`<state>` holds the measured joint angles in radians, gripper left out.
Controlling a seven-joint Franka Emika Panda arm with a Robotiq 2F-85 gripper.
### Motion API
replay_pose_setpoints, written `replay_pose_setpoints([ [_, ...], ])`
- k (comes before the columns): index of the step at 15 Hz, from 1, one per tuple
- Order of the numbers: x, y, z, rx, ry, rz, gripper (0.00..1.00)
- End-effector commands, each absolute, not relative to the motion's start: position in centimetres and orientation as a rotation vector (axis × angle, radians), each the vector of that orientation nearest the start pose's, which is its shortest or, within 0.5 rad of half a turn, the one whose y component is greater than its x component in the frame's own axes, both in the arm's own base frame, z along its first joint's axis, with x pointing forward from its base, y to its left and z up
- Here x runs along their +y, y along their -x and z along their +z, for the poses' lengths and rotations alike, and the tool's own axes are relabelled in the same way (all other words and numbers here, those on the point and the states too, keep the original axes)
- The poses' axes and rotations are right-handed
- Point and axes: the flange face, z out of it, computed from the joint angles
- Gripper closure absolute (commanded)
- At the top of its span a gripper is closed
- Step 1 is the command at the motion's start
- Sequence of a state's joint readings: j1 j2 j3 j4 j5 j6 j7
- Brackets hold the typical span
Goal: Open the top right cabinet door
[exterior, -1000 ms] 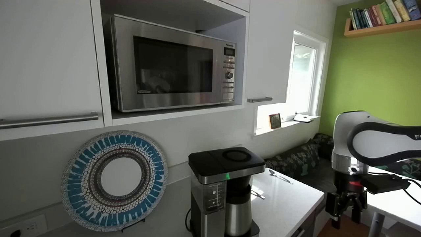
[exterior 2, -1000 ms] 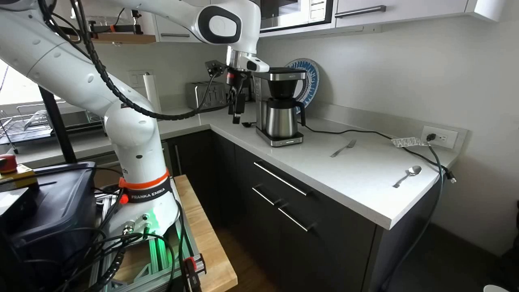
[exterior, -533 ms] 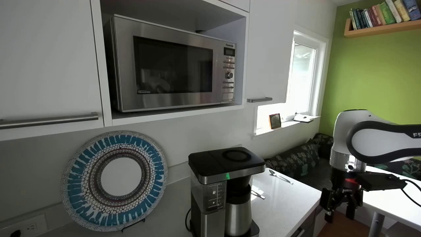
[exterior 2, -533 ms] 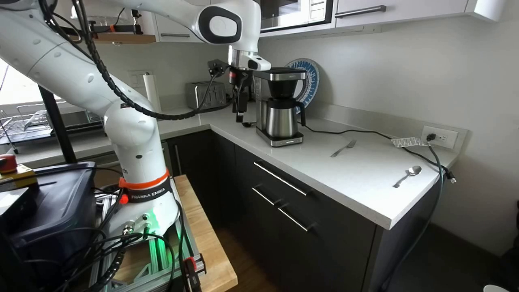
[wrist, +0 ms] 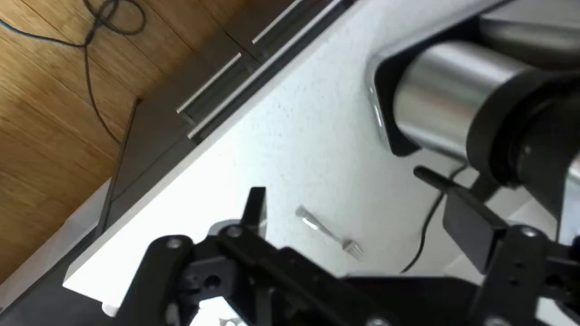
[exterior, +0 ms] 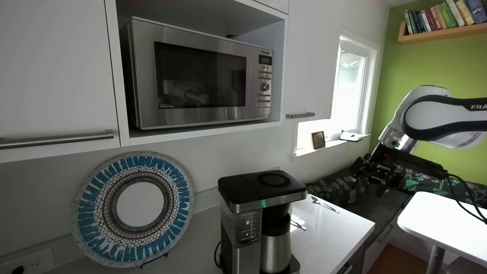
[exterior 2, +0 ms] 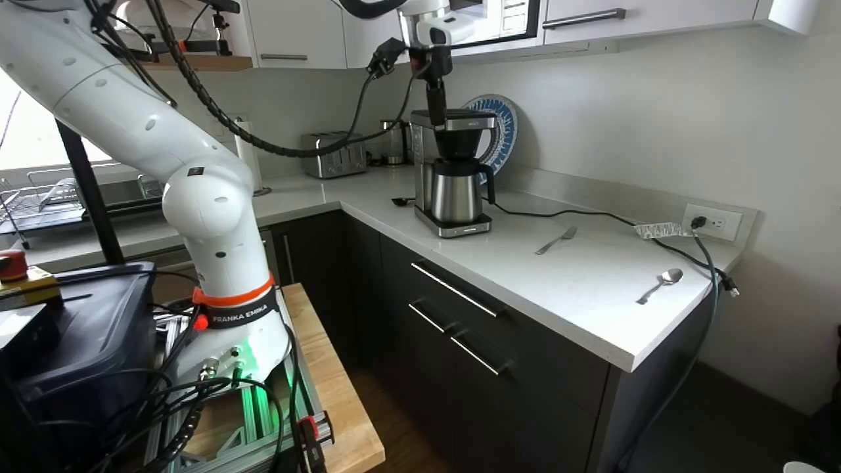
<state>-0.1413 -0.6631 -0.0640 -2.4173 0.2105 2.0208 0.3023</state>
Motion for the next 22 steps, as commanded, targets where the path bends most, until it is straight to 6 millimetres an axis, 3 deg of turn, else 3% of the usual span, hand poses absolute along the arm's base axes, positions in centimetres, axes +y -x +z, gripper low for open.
replay_pose_setpoints([
  [1, -9.2, -38.6, 61.0, 0.974, 2.599, -0.535, 0.0],
  [6, -10.5, -41.4, 66.0, 1.117, 2.329, -0.838, 0.0],
  [11, -12.5, -43.8, 67.4, 1.158, 2.013, -1.053, 0.0],
  [12, -11.9, -42.8, 67.6, 1.156, 2.106, -1.031, 0.0],
  [17, -12.3, -43.8, 67.2, 1.167, 2.039, -1.05, 0.0],
  [19, -12.2, -43.0, 68.1, 1.037, 1.962, -0.983, 0.0],
  [22, -13.9, -42.1, 69.0, 0.907, 1.861, -0.962, 0.0],
])
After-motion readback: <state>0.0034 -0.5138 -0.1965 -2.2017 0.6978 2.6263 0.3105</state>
